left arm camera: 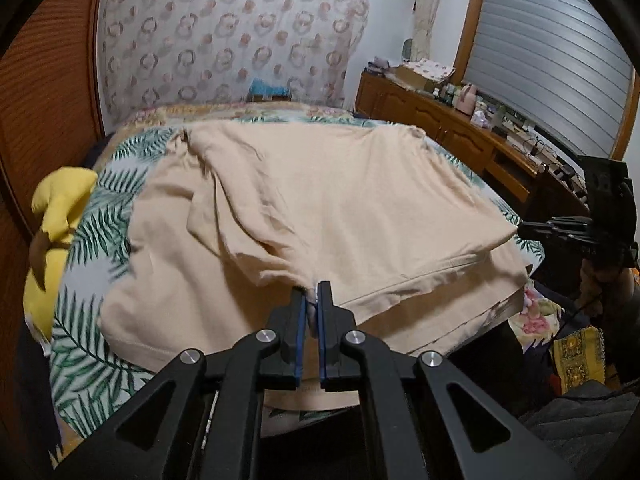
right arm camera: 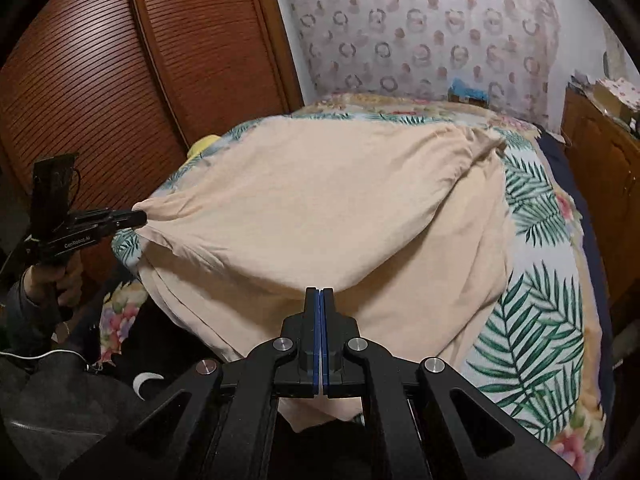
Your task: Fold small clothes
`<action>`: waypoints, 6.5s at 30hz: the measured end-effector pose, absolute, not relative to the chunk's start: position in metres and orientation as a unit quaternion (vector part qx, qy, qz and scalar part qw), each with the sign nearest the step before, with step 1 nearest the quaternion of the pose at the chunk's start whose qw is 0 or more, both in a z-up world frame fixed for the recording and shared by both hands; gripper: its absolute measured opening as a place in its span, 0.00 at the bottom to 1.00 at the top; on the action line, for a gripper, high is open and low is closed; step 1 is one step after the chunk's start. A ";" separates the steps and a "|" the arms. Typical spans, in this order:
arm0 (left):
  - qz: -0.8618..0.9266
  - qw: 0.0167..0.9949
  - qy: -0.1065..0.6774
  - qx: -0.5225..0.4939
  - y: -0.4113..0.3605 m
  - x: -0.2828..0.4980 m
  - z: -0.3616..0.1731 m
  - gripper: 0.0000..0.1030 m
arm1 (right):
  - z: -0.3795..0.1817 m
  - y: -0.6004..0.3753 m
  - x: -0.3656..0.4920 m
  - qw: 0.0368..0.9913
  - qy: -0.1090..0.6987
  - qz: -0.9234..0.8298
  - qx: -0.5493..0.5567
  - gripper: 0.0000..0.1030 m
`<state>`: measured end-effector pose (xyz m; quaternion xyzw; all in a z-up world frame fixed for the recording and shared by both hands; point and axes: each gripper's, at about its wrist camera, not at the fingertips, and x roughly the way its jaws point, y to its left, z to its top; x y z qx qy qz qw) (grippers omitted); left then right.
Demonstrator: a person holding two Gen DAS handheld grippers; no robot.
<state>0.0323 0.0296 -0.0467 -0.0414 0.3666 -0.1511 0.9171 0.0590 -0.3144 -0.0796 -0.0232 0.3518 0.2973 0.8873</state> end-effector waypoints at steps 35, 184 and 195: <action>-0.039 0.907 0.419 -0.007 0.067 0.151 -0.085 0.35 | -0.108 -0.279 0.096 0.899 0.381 0.213 -0.026 0.19; -0.176 0.887 0.424 0.046 -0.055 0.153 -0.079 0.70 | -0.083 -0.321 0.065 0.914 0.353 0.201 -0.017 0.41; -0.175 0.877 0.442 0.064 -0.063 0.219 -0.069 0.49 | -0.085 -0.334 0.058 0.909 0.350 0.225 -0.008 0.08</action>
